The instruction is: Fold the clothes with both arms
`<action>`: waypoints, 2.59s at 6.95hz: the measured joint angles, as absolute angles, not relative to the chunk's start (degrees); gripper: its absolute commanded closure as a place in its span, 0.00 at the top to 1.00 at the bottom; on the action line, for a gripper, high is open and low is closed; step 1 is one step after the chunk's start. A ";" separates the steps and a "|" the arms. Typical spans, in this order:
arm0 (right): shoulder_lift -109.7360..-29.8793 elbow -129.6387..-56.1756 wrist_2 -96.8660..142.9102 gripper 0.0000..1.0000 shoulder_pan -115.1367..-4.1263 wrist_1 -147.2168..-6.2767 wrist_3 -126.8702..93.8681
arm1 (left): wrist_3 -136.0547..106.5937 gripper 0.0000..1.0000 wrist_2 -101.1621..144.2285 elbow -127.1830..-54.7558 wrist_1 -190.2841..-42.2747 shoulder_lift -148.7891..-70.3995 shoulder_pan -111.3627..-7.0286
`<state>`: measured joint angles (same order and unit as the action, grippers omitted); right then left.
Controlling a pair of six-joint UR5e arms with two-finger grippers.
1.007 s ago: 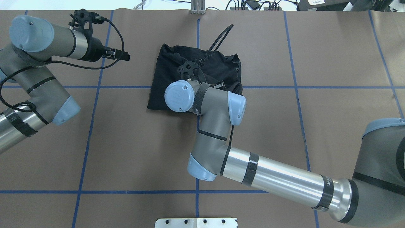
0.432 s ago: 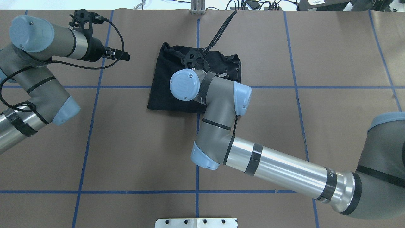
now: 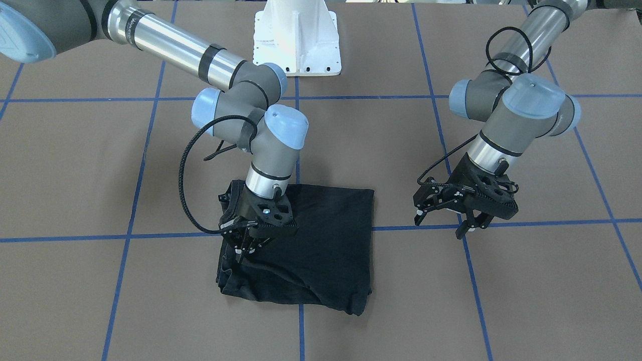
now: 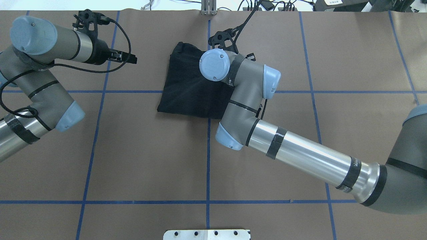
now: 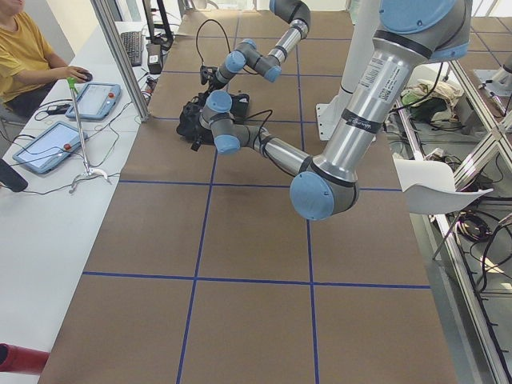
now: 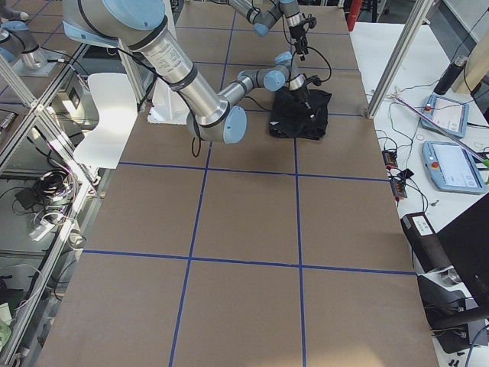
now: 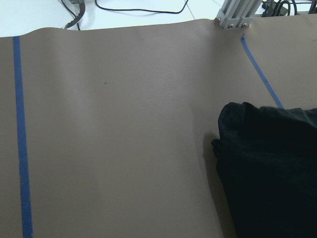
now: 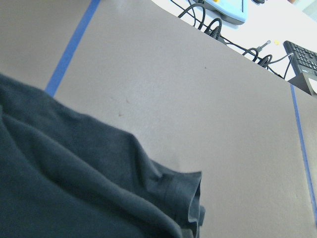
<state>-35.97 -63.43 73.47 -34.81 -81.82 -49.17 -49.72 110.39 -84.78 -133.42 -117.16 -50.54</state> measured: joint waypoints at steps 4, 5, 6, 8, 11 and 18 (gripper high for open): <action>-34.19 -58.68 78.37 1.00 -37.24 -73.94 -56.66 | -49.58 1.00 110.62 -85.84 -132.99 -117.14 -50.56; -33.76 -58.77 84.05 1.00 -39.59 -74.21 -58.29 | -49.30 1.00 111.27 -86.53 -132.69 -116.91 -50.72; -34.08 -60.04 91.10 1.00 -42.47 -75.67 -58.61 | -49.02 1.00 112.52 -87.68 -132.36 -115.95 -51.01; -40.53 -73.01 101.16 1.00 -47.06 -84.60 -54.10 | -44.01 1.00 113.92 -93.93 -124.12 -113.74 -52.78; -60.20 -101.41 112.53 1.00 -56.12 -97.39 -39.57 | -22.84 1.00 114.33 -109.15 -106.26 -105.46 -59.86; -97.27 -106.80 125.93 1.00 -87.61 -100.94 9.38 | 7.63 1.00 121.78 -105.76 -87.51 -88.40 -87.61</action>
<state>-97.27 -106.80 125.93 -87.61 -100.94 9.38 7.63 121.78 -105.76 -87.51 -88.40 -87.61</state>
